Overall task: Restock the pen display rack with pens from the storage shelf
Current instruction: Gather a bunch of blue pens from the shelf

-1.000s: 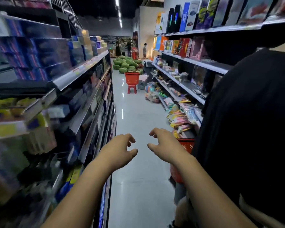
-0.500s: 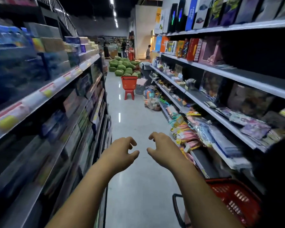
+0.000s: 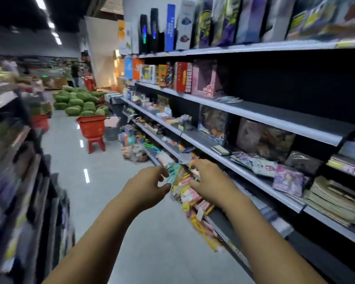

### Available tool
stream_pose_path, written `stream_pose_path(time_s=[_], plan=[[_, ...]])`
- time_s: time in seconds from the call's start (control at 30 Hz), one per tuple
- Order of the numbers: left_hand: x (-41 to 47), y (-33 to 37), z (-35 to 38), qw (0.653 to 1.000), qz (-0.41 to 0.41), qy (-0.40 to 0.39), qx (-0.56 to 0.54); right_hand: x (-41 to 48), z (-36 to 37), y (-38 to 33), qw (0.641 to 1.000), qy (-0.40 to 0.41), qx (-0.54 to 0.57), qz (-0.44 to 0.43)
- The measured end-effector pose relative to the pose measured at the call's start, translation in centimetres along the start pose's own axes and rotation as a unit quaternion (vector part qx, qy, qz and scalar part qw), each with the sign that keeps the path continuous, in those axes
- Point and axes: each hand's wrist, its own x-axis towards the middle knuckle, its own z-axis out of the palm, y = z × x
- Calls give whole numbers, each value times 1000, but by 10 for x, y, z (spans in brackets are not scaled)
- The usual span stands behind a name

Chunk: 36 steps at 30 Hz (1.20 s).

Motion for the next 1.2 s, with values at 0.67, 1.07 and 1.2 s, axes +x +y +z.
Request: stream_pose_path(time_s=[0.67, 1.07, 1.2], plan=[[561, -19, 43, 976, 212, -39, -25, 435, -29, 205, 984, 87, -73, 140], [841, -10, 64, 934, 339, -80, -74, 625, -37, 287, 949, 164, -72, 259], [913, 8, 77, 926, 352, -94, -101, 660, -39, 319, 938, 180, -70, 289]])
